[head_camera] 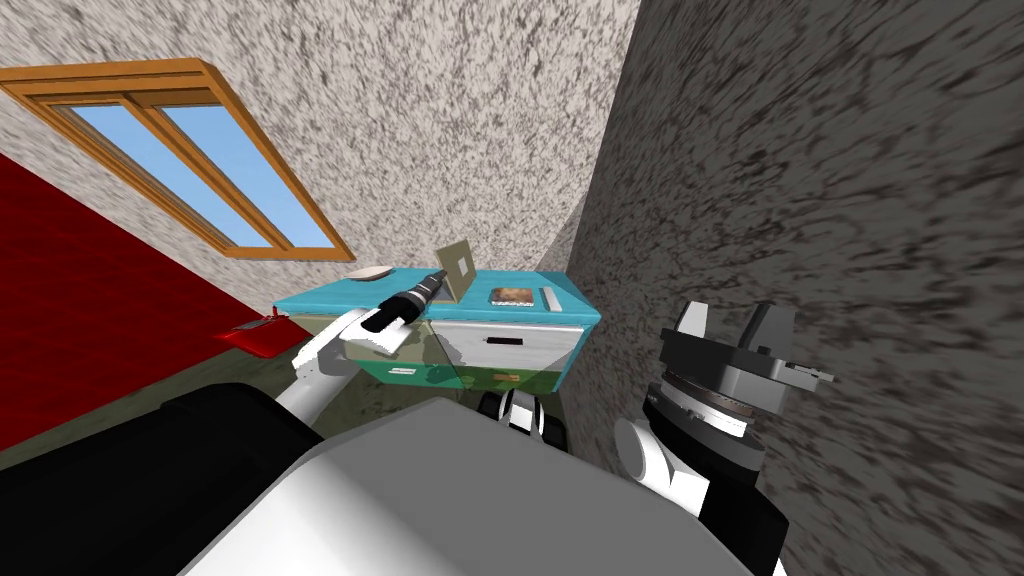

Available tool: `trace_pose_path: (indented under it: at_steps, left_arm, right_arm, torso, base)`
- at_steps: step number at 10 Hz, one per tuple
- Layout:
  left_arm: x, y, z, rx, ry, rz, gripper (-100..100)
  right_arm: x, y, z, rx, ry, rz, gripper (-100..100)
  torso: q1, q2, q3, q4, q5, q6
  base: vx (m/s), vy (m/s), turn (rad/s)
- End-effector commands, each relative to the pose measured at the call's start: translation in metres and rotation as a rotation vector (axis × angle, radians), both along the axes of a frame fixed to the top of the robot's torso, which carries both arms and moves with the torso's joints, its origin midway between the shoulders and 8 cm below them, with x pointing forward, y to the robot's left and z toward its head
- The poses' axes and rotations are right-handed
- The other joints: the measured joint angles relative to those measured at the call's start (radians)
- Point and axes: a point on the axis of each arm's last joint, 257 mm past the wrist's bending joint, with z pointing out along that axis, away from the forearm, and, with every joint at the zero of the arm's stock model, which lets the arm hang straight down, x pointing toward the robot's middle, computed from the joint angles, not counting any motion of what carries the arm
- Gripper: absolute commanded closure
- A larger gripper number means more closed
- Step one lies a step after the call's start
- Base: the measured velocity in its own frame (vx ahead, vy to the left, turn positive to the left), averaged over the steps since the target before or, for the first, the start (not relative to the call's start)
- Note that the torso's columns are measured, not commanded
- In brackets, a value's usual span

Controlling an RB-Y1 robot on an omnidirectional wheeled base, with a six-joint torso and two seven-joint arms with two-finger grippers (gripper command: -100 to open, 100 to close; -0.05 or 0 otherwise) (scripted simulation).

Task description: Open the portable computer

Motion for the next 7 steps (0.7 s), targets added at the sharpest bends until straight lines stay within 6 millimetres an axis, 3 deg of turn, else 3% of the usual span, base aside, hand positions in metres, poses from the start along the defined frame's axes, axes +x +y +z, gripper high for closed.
trace_pose_path:
  at_steps: [1, 4, 7]
  left_arm:
    - [-0.004, 0.013, 0.002, 0.009, 0.038, 0.042, -100]
    - [-0.008, 0.012, 0.017, 0.028, 0.047, 0.057, -100]
    - [-0.013, -0.003, 0.036, 0.048, 0.032, 0.039, -100]
  right_arm:
    - [0.0, 0.0, 0.0, 0.0, 0.0, 0.0, 0]
    - [0.0, 0.0, 0.0, 0.0, 0.0, 0.0, 0]
    - [0.0, 0.0, 0.0, 0.0, 0.0, 0.0, 0]
  torso:
    - [-0.001, 0.0, 0.0, 0.0, -0.001, 0.0]
    - [-0.004, 0.004, 0.002, 0.003, -0.003, 0.0]
    - [-0.004, 0.007, 0.004, 0.004, -0.003, -0.001]
  base:
    - [-0.007, -0.02, -0.044]
    - [-0.002, -0.017, -0.035]
    - [-0.002, -0.013, -0.026]
